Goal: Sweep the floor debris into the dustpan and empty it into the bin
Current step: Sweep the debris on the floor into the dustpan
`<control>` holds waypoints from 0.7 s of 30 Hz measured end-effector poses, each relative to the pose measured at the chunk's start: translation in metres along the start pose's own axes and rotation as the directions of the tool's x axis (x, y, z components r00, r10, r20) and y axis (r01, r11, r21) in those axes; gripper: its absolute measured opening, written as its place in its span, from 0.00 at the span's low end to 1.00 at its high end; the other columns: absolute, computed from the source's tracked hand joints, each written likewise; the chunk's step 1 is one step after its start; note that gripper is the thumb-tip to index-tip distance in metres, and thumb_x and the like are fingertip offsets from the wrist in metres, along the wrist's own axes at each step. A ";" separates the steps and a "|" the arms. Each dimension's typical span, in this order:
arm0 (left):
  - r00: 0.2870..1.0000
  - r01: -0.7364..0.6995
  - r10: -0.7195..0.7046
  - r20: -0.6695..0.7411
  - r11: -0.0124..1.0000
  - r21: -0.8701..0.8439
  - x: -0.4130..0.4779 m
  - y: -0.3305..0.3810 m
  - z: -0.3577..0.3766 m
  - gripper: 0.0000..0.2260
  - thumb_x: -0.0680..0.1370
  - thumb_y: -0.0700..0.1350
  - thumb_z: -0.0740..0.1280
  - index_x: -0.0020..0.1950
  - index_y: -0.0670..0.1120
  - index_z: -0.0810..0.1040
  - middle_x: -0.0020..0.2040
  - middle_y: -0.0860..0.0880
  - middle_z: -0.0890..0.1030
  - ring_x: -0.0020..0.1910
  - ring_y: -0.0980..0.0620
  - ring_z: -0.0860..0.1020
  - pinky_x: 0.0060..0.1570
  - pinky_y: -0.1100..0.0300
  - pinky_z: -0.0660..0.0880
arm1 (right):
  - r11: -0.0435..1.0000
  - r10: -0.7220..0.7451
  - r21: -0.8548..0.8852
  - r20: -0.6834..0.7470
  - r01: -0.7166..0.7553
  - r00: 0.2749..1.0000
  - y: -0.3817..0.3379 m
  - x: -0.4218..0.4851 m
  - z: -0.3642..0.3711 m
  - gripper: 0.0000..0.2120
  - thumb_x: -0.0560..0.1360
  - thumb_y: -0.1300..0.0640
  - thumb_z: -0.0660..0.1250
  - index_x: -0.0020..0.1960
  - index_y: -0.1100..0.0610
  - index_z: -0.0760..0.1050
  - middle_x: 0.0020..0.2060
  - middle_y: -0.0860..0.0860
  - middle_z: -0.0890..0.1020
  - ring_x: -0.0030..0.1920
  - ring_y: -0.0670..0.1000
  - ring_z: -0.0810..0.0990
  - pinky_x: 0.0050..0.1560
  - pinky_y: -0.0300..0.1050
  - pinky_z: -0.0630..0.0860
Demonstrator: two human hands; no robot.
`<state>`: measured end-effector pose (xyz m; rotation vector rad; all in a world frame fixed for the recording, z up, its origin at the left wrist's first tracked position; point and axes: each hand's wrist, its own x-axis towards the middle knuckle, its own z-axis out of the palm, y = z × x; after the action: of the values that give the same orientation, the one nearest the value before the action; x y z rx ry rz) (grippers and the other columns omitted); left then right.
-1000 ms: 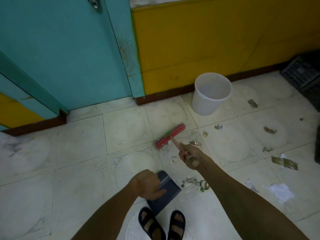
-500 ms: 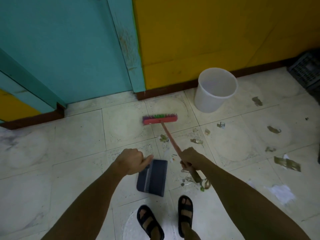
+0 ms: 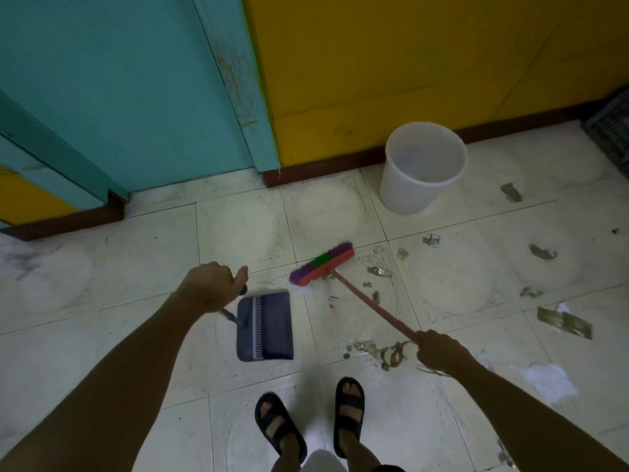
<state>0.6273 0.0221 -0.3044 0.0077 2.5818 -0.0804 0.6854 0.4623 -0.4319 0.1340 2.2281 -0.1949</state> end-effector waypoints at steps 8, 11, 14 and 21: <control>0.983 0.012 -0.009 -0.185 1.000 0.015 -0.009 0.026 -0.016 0.37 0.76 0.68 0.39 0.32 0.47 0.79 0.27 0.50 0.78 0.30 0.53 0.77 0.38 0.61 0.75 | 0.998 0.047 -0.030 -0.068 -0.049 0.997 0.059 -0.050 0.016 0.16 0.79 0.53 0.59 0.65 0.55 0.72 0.42 0.45 0.73 0.31 0.37 0.71 0.29 0.29 0.66; 0.969 -0.007 0.030 -0.245 0.996 0.093 -0.017 0.037 -0.024 0.36 0.75 0.70 0.42 0.27 0.46 0.73 0.23 0.51 0.73 0.25 0.54 0.73 0.31 0.65 0.69 | 0.997 0.075 -0.021 -0.082 -0.077 0.994 0.064 -0.074 0.020 0.15 0.79 0.54 0.60 0.64 0.54 0.73 0.39 0.42 0.73 0.30 0.37 0.72 0.28 0.29 0.66; 0.969 -0.056 0.084 -0.234 0.991 0.123 -0.027 0.048 -0.031 0.33 0.75 0.70 0.45 0.27 0.47 0.70 0.23 0.51 0.71 0.25 0.54 0.70 0.30 0.65 0.65 | 0.988 0.151 0.059 -0.133 -0.145 0.980 0.063 -0.101 0.024 0.13 0.78 0.54 0.62 0.61 0.52 0.76 0.35 0.41 0.75 0.29 0.38 0.74 0.29 0.31 0.69; 0.992 -0.127 0.129 -0.009 0.985 0.113 -0.019 0.048 -0.035 0.19 0.78 0.59 0.60 0.38 0.45 0.75 0.29 0.52 0.73 0.31 0.55 0.73 0.35 0.62 0.70 | 0.932 0.220 0.327 -0.161 -0.159 0.962 0.025 -0.098 0.025 0.12 0.77 0.54 0.63 0.59 0.53 0.77 0.41 0.48 0.83 0.35 0.47 0.81 0.33 0.39 0.76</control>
<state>0.6255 0.0723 -0.2671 0.2171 2.5830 -0.1786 0.7689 0.4798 -0.3719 0.5621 2.3471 -0.4433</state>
